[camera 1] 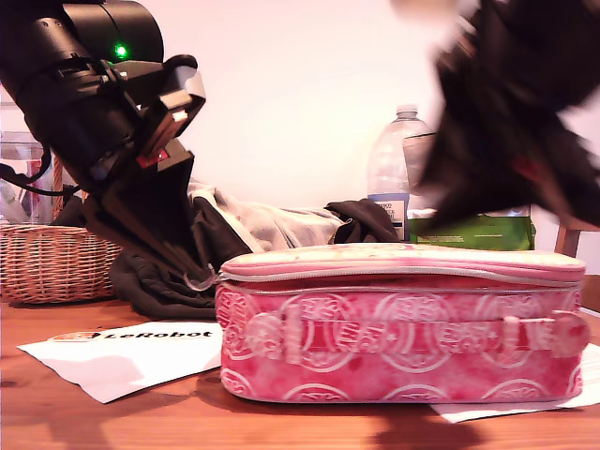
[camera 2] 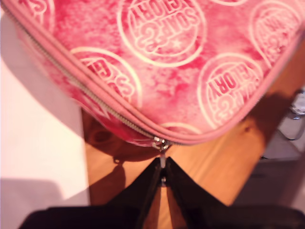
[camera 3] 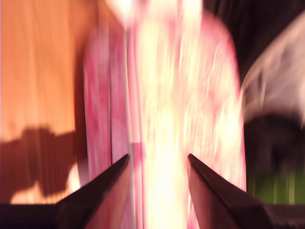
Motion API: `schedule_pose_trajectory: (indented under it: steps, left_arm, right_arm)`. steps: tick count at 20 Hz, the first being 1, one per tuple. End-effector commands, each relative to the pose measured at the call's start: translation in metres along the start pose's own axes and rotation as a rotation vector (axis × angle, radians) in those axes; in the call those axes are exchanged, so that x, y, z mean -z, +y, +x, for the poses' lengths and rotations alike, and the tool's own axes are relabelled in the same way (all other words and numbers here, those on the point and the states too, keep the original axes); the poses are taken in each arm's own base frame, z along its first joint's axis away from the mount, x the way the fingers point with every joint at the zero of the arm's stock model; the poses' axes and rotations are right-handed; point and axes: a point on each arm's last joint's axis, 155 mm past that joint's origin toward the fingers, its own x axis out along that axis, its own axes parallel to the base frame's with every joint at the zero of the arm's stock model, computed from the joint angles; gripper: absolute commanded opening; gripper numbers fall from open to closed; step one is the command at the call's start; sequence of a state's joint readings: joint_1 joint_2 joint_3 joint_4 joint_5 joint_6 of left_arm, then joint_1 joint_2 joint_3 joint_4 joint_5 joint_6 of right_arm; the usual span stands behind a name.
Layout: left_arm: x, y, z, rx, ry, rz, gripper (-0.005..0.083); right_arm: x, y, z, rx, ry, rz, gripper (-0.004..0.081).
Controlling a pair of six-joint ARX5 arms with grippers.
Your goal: Open the zipper in the zip bag in front of you
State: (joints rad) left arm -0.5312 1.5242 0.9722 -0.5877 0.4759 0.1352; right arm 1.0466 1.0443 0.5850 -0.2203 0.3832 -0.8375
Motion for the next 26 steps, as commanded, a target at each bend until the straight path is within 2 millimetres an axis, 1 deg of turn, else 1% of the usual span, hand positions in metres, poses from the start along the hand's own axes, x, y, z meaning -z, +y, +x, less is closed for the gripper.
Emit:
schedule_pose_trajectory:
  steps: [1,2,4,8,10,13,14,17,19,22,23,26]
  left_arm:
    - [0.002,-0.010,-0.002,0.043,-0.006,0.005,-0.0022]
    - [0.003,-0.013,-0.002,0.061,-0.005,0.003,-0.0022]
    - [0.003,-0.021,-0.003,0.106,-0.006,0.001,-0.0022]
    - [0.000,-0.036,-0.005,0.187,-0.019,0.003,-0.0022]
    - [-0.001,-0.040,-0.005,0.208,-0.024,0.004,-0.0022]
    - [-0.001,-0.044,-0.006,0.229,-0.027,0.003,-0.0022]
    - [-0.001,-0.044,-0.006,0.233,-0.027,0.003,-0.0022]
    - [-0.001,-0.044,-0.007,0.234,-0.028,0.004,-0.0022]
    - [-0.001,-0.045,-0.007,0.237,-0.028,0.013,-0.0022]
    - [-0.002,-0.050,-0.008,0.263,-0.033,0.014,-0.0022]
    - [-0.002,-0.050,-0.008,0.263,-0.032,0.015,-0.0022]
    - [-0.001,-0.045,-0.007,0.236,-0.029,0.020,-0.0022]
  right_arm:
    - [-0.013,0.004,0.001,-0.004,-0.051,-0.008,0.0341]
    - [-0.016,0.007,0.003,-0.016,-0.062,-0.020,0.0347]
    - [-0.018,0.012,0.011,-0.026,-0.058,-0.037,0.0398]
    - [-0.017,0.021,0.033,-0.035,-0.028,-0.048,0.0407]
    - [-0.020,0.016,0.037,-0.003,-0.029,-0.038,0.0407]
    - [-0.024,-0.001,0.037,0.071,-0.033,-0.014,0.0404]
    - [-0.023,-0.003,0.037,0.078,-0.031,-0.025,0.0396]
    - [-0.021,-0.003,0.038,0.077,-0.023,-0.057,0.0336]
    - [-0.021,-0.003,0.038,0.075,-0.025,-0.059,0.0268]
    - [-0.029,0.004,0.038,0.040,-0.067,-0.060,0.0020]
    - [-0.030,0.006,0.038,0.031,-0.074,-0.062,-0.0008]
    - [-0.023,0.014,0.038,-0.003,-0.049,-0.073,-0.0013]
